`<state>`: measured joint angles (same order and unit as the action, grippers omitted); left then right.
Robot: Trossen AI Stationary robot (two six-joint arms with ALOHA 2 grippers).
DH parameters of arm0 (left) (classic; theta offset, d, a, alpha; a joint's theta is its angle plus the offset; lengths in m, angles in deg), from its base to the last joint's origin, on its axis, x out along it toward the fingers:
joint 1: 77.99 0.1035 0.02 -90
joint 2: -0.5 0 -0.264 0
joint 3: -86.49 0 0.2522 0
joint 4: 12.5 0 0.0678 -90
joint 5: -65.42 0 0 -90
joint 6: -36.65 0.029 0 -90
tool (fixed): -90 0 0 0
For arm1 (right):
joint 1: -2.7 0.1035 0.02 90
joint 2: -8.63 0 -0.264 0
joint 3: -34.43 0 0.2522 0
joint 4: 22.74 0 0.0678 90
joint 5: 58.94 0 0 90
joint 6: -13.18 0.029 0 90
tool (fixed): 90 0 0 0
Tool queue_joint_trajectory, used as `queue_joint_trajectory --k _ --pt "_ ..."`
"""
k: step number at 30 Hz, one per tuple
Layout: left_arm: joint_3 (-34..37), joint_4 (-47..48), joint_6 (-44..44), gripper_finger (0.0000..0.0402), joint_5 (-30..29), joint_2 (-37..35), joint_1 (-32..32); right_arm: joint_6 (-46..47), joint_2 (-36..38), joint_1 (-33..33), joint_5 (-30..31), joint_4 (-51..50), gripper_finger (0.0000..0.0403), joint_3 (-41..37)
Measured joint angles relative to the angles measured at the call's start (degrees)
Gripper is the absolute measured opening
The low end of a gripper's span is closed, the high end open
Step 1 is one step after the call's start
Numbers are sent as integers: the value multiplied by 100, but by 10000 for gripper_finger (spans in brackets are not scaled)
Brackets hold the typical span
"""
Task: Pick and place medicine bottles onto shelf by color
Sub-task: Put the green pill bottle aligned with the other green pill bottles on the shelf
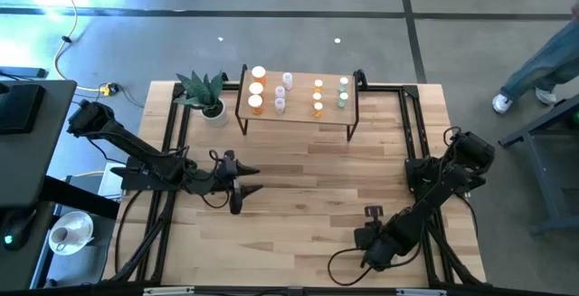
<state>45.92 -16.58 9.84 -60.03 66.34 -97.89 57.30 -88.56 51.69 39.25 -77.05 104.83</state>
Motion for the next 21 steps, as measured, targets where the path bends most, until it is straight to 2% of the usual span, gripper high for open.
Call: queue_joint_trajectory --k 8,21 --pt "0 1 212 241 26 0 -2 -4 0 -342 85 401 85 259" --pt "2 0 1602 241 481 0 -4 104 2 -1448 -49 2374 85 270"
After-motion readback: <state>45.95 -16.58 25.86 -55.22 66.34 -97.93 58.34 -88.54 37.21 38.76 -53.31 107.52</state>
